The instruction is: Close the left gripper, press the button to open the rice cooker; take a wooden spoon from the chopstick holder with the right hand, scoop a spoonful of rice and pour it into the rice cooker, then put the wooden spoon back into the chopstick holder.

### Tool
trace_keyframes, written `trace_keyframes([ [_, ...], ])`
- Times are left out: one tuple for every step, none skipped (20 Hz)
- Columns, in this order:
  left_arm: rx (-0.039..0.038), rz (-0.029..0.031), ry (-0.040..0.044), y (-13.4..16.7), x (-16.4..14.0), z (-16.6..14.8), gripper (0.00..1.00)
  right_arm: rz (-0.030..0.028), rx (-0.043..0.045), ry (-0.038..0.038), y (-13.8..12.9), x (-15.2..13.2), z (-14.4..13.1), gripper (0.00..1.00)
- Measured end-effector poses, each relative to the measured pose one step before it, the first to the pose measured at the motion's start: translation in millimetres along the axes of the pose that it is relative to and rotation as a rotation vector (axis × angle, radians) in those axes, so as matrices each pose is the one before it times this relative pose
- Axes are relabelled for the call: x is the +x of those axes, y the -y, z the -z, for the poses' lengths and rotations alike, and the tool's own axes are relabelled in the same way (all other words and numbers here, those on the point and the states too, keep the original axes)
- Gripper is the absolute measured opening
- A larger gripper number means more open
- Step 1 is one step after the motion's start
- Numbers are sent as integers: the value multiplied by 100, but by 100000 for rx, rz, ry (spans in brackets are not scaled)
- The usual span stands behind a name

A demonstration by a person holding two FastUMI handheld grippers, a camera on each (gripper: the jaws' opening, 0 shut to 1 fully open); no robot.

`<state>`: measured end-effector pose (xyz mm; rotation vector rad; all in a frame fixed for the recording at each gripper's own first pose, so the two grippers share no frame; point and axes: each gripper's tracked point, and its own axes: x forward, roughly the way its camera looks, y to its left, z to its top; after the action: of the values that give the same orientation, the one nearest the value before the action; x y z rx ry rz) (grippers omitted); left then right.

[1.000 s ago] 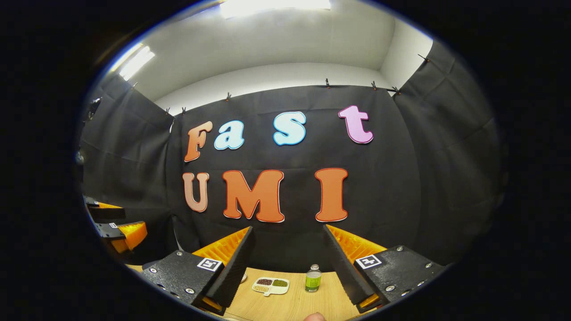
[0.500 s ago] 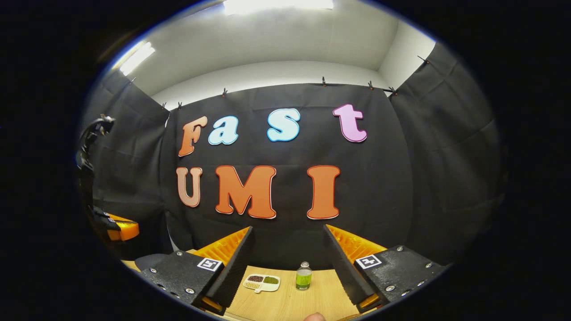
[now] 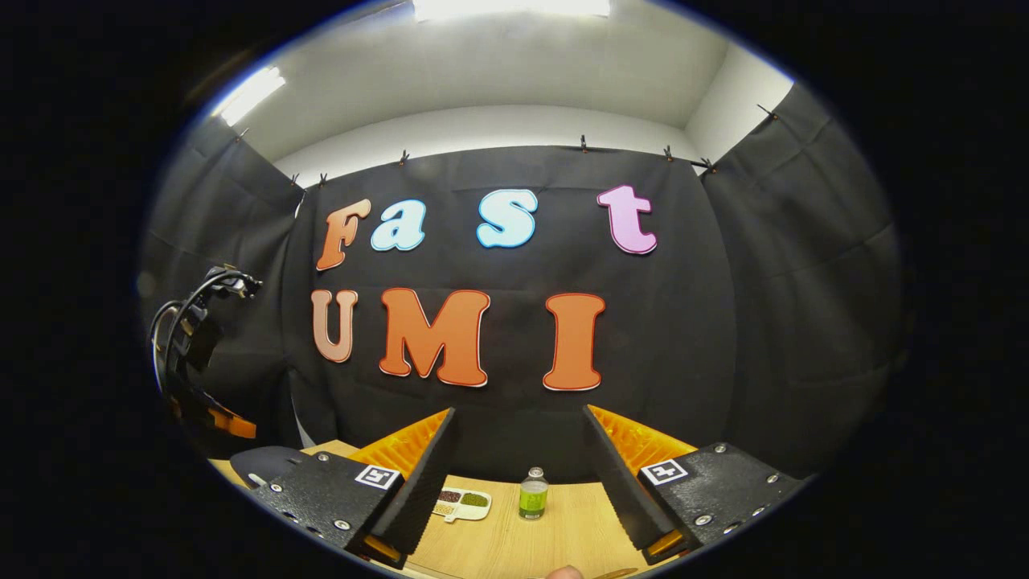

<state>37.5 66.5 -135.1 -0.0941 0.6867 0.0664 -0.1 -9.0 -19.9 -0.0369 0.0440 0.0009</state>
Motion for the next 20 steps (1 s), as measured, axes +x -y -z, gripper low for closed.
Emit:
trace_keyframes([
  [672,538,-4316,-41,504,434,6,-348,-221,-304,123,-232,426,93],
  [952,-130,-4499,-425,343,534,6,-294,223,-787,141,-190,426,93],
  [240,-218,-4282,-475,548,497,6,205,570,-1158,238,-130,373,94],
  [-537,478,-4050,-156,562,796,6,274,466,-834,347,-154,381,93],
  [-1352,420,-4707,-302,530,689,6,972,-271,-530,401,-90,320,94],
  [-1544,460,-4174,-516,405,767,6,1003,-1028,-72,479,-130,218,93],
  [-1297,-11,-2653,-555,538,288,6,1264,-1419,64,576,-100,111,93],
  [-758,241,-4634,-499,550,889,6,1146,-1405,-6,444,-101,162,93],
  [-1890,-121,-4935,-383,536,1146,6,744,-1113,-113,372,-205,213,93],
  [-1574,2071,-4522,208,519,780,6,727,-686,-218,221,-51,197,93],
  [-2568,1721,-3795,167,375,828,6,829,-515,-381,241,-24,196,93],
  [-1358,1959,-3838,159,563,765,6,1579,-1184,-733,449,33,460,93],
  [-970,951,-3441,-47,457,627,6,756,-1117,-867,345,33,436,93],
  [-339,-391,-2192,-579,480,361,6,819,-968,-914,159,-111,425,94],
  [-432,-857,-1921,-540,280,123,6,682,-983,-826,192,-34,224,93],
  [-1010,-328,-2021,-215,487,174,6,337,-852,-627,221,-43,272,93],
  [-1725,-536,-1265,-110,201,38,6,464,-784,-336,78,0,132,93],
  [-1456,688,-778,76,217,172,6,498,-707,-327,51,-68,190,93],
  [-681,430,-1360,98,123,119,6,265,-595,-293,-39,-46,42,93],
  [-743,-703,-486,-251,267,195,5,210,-476,-355,-77,-71,184,93],
])
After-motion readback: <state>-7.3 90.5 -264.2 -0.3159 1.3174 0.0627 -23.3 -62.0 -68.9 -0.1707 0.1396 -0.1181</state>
